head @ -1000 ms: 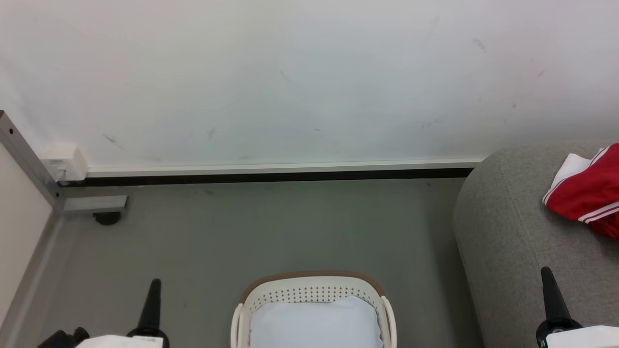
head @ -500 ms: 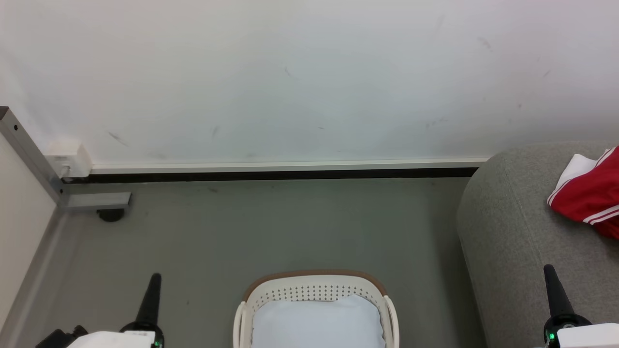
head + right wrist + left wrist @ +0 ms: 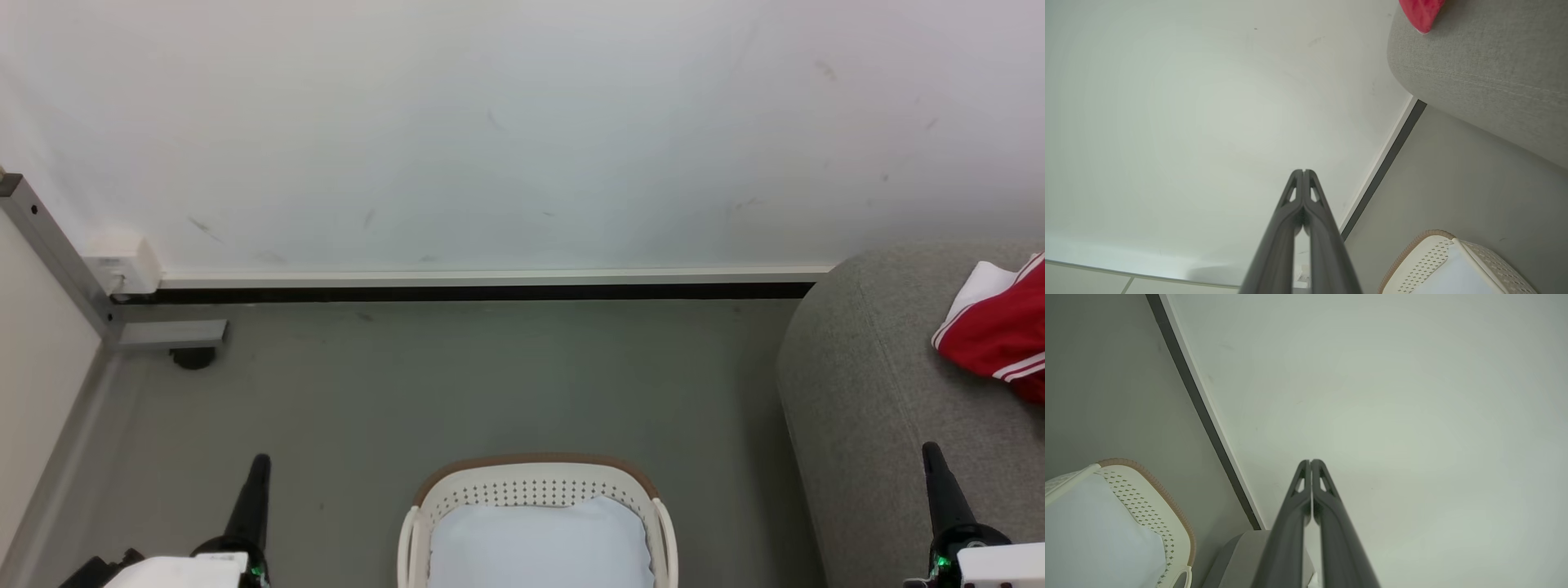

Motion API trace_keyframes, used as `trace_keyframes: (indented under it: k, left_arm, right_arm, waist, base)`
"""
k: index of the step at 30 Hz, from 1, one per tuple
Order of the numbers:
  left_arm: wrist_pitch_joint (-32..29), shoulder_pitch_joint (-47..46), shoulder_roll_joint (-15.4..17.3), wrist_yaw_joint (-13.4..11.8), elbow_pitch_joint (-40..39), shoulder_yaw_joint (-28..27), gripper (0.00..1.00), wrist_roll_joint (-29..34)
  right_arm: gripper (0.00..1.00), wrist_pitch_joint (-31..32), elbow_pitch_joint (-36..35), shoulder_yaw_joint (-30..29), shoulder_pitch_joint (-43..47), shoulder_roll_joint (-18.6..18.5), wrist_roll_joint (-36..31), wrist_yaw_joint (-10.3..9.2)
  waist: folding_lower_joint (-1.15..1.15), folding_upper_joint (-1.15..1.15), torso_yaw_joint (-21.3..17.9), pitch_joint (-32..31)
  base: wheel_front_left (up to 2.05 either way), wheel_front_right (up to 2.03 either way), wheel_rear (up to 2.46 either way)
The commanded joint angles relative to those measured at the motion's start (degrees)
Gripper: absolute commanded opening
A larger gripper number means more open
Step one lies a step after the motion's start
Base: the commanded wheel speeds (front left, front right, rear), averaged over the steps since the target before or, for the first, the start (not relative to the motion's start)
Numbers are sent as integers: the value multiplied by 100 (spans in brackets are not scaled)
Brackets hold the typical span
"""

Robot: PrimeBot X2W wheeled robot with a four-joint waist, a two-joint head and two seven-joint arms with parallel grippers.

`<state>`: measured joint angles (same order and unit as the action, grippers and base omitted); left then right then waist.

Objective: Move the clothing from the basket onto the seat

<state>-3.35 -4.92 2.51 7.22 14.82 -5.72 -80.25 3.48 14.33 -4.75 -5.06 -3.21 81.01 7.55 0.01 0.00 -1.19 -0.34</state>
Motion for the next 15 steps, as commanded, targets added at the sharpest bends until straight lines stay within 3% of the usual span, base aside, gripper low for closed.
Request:
trace_keyframes:
  k: [1, 15]
  left_arm:
    - [-45, -99, 55, 35, -43, -34, 0, -144]
    - [-206, -126, 58, 37, -65, -68, 0, -728]
  right_arm:
    - [0, 30, -51, -44, -91, 3, 135, -9]
    - [0, 190, -48, -125, -115, 20, 697, -11]
  waist:
    - [0, 0, 7, 3]
    - [0, 0, 63, 28]
  base:
    - [0, 0, 0]
    - [0, 0, 0]
